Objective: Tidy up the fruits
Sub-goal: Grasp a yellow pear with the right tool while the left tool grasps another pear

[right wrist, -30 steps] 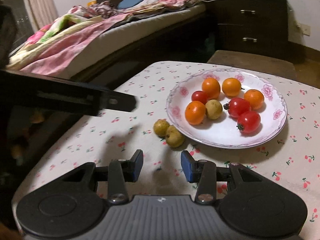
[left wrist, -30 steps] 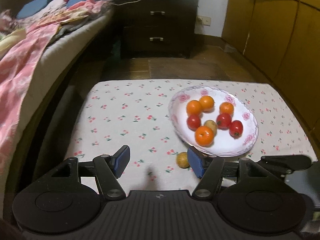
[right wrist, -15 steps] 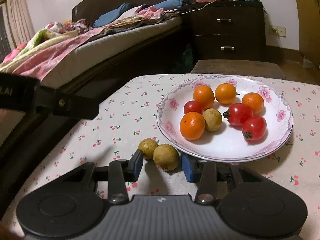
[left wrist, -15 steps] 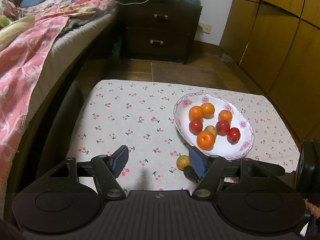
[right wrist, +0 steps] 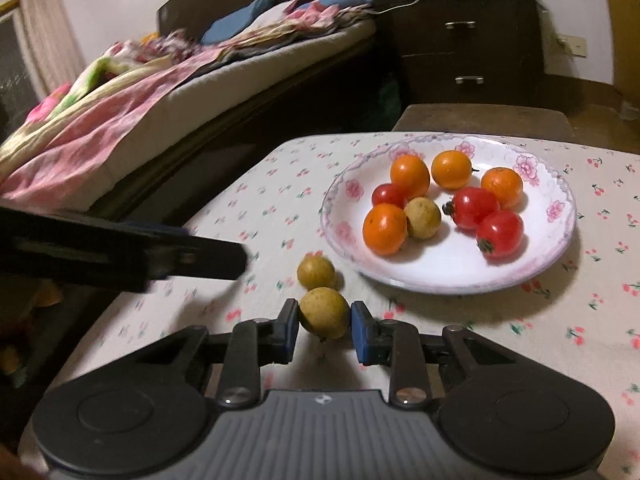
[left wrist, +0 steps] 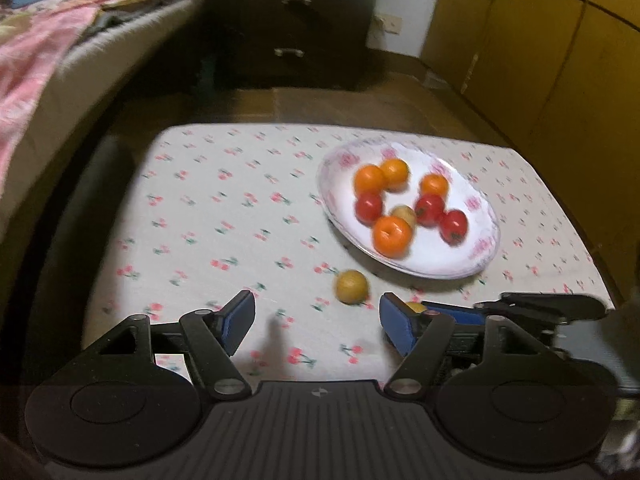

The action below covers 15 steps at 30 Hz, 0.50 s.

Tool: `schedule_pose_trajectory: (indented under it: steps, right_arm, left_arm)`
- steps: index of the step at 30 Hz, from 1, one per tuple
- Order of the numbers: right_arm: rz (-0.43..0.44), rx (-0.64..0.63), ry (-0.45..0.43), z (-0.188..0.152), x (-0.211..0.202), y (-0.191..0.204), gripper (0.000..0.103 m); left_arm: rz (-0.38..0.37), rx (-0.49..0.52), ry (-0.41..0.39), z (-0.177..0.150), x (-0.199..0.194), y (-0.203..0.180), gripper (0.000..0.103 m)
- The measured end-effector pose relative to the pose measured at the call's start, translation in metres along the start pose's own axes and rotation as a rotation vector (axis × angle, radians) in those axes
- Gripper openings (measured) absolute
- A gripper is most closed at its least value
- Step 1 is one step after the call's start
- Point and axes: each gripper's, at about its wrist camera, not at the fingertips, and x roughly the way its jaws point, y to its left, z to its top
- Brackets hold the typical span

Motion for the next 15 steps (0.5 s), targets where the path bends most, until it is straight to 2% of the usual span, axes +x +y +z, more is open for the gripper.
schedule_pose_trajectory:
  steps: [2, 4, 8, 15]
  right_arm:
    - [-0.003, -0.084, 0.038, -0.004, -0.018, -0.001, 0.054]
    - [-0.004, -0.101, 0.052, -0.007, -0.025, -0.004, 0.054]
    - [0.002, -0.076, 0.089, -0.012, -0.039, -0.018, 0.054]
    - [0.036, -0.03, 0.079, -0.012, -0.042, -0.029, 0.054]
  left_arm:
    - [-0.027, -0.009, 0.013, 0.0, 0.009, -0.005, 0.073]
    - [-0.01, 0.009, 0.013, 0.0, 0.018, -0.011, 0.072]
    - [0.003, 0.011, 0.017, 0.001, 0.033, -0.018, 0.063]
    - [0.059, 0.045, 0.007, 0.003, 0.048, -0.028, 0.052]
